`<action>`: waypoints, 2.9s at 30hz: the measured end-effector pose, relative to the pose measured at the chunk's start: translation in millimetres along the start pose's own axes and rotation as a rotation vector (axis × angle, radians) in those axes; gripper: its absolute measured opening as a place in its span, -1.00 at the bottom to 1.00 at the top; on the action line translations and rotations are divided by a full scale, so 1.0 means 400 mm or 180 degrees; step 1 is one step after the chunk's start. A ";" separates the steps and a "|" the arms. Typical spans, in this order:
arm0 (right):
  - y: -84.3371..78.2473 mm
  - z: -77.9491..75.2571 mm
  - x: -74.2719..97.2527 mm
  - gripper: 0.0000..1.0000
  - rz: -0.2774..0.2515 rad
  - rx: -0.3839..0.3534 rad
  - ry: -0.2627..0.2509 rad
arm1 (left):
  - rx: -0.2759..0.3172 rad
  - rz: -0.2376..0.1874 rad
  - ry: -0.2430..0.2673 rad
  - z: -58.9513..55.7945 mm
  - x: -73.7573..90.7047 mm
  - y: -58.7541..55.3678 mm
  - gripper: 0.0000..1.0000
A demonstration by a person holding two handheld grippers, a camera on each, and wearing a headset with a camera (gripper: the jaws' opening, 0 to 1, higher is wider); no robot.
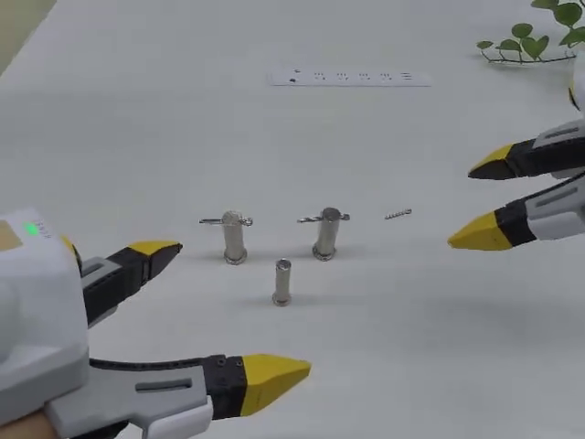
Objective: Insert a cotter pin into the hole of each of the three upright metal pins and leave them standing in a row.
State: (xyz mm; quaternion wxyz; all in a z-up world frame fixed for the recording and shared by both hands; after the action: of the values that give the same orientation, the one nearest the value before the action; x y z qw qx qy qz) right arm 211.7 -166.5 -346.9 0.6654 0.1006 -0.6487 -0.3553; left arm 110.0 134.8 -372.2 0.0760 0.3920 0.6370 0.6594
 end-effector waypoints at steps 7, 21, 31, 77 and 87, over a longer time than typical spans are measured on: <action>0.018 -0.059 -0.036 -0.08 0.0250 0.0207 0.0082 | -0.0053 -0.0014 -0.0004 -0.006 0.004 0.002 0.97; 0.026 -0.148 -0.121 -0.51 0.0533 0.0476 0.0215 | 0.0009 0.0019 0.0038 -0.011 0.022 -0.009 0.94; 0.004 -0.173 -0.172 -0.74 0.0833 0.0529 0.0290 | 0.0025 0.0043 0.0035 -0.020 0.021 -0.012 0.94; 0.015 -0.160 -0.174 -1.00 0.0920 0.0725 0.0089 | 0.0006 0.0226 0.0021 -0.021 0.021 -0.040 0.83; 0.018 -0.135 -0.120 -1.00 0.0713 0.0751 -0.0047 | -0.0002 0.0182 0.0140 -0.006 0.021 -0.019 0.78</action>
State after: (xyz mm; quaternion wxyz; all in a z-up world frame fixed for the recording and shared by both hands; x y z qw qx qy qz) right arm 269.1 -150.0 -388.0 0.6797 0.1024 -0.6980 -0.2010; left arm 99.7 139.3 -375.3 0.0432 0.3954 0.6268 0.6700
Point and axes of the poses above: the centre of the closed fingertips' face, and the gripper's own axes: x roughly backward along the fingers, z roughly to its left, y roughly out of its top, the point moved 8 cm from there along x, roughly backward along the fingers, and after that the axes turned 14 degrees about y, right-handed, at the moved point
